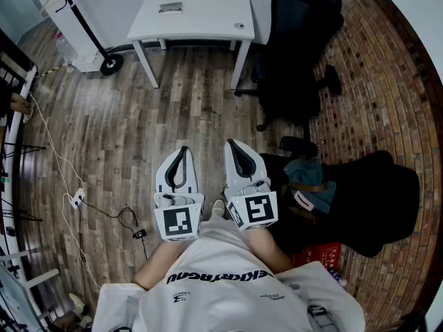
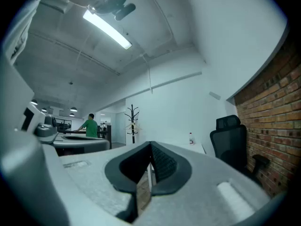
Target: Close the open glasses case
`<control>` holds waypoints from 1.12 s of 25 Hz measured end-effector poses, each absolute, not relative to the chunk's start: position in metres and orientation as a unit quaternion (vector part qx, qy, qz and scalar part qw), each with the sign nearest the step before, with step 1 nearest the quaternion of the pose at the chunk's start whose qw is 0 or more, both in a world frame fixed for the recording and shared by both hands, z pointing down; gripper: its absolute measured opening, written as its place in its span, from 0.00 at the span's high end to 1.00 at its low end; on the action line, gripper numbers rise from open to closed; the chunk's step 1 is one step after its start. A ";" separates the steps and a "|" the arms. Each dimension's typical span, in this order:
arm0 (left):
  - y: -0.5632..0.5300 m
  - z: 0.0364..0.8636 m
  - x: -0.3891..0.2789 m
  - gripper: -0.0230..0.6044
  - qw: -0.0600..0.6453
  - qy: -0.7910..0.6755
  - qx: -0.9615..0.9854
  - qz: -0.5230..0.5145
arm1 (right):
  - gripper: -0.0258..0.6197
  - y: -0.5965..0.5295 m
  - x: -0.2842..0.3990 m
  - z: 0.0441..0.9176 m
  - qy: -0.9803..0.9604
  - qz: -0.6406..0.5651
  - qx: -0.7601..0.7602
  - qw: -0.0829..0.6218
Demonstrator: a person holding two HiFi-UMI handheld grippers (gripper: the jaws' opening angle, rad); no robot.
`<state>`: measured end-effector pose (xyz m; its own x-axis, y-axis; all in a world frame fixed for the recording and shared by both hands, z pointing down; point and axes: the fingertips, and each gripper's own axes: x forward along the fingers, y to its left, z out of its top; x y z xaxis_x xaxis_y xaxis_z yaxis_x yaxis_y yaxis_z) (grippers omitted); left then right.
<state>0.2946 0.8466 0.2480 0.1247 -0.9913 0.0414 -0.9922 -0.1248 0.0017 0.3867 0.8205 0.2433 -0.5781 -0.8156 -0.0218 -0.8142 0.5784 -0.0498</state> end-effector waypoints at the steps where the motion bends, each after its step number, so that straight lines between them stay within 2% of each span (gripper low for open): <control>1: 0.846 0.248 0.295 0.97 0.014 -0.661 0.750 0.016 | 0.96 0.819 0.387 0.244 0.888 -0.019 -0.458 0.022; 17: 0.827 0.266 0.315 0.97 0.036 -0.692 0.721 0.016 | 0.96 0.792 0.413 0.253 0.900 -0.034 -0.434 0.033; 28: 0.778 0.292 0.295 0.97 0.050 -0.698 0.713 0.028 | 0.96 0.739 0.386 0.275 0.907 -0.045 -0.417 0.019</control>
